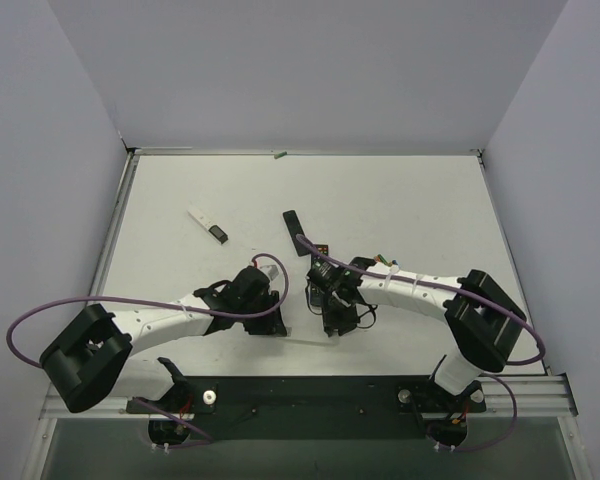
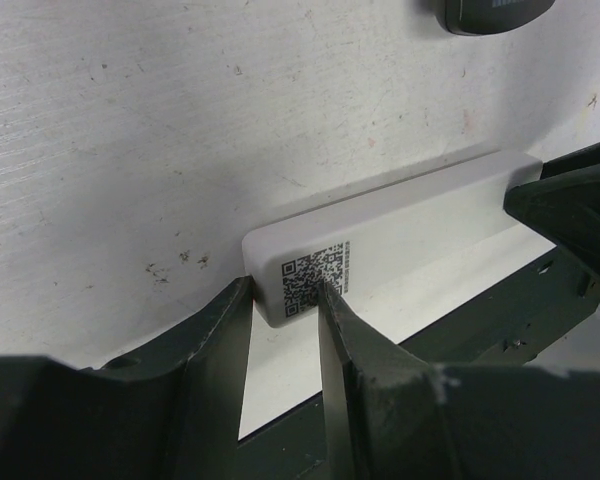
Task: Load the batteries into the remote control
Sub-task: Load the battery cover into the remote control.
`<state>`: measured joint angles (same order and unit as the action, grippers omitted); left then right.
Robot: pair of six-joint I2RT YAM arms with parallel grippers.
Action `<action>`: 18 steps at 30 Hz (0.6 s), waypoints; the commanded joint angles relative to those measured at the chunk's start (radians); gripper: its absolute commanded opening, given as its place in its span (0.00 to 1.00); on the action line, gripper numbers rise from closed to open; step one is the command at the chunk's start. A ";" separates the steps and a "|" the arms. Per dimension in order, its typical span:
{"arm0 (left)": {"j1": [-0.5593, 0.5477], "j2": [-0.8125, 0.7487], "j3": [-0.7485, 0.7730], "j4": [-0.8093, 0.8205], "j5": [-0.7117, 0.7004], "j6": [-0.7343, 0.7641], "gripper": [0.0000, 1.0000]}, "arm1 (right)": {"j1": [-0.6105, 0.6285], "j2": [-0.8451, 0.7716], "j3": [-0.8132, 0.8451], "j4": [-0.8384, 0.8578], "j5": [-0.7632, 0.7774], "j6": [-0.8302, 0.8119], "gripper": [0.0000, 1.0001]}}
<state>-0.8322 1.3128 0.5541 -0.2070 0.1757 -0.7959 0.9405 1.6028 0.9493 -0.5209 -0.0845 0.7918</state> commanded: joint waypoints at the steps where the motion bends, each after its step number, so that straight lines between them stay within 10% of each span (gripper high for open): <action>1: -0.024 -0.032 0.027 0.158 0.087 -0.048 0.40 | -0.019 0.016 -0.012 0.203 -0.146 0.047 0.24; 11: 0.030 -0.130 -0.010 0.081 -0.019 -0.046 0.51 | -0.035 -0.176 -0.066 0.180 -0.009 0.015 0.28; 18: 0.139 -0.283 -0.017 0.006 -0.093 -0.026 0.69 | -0.060 -0.351 -0.047 0.105 0.173 -0.123 0.53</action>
<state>-0.7517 1.1107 0.5297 -0.2054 0.1356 -0.8303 0.8967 1.3396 0.8791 -0.3916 -0.0471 0.7502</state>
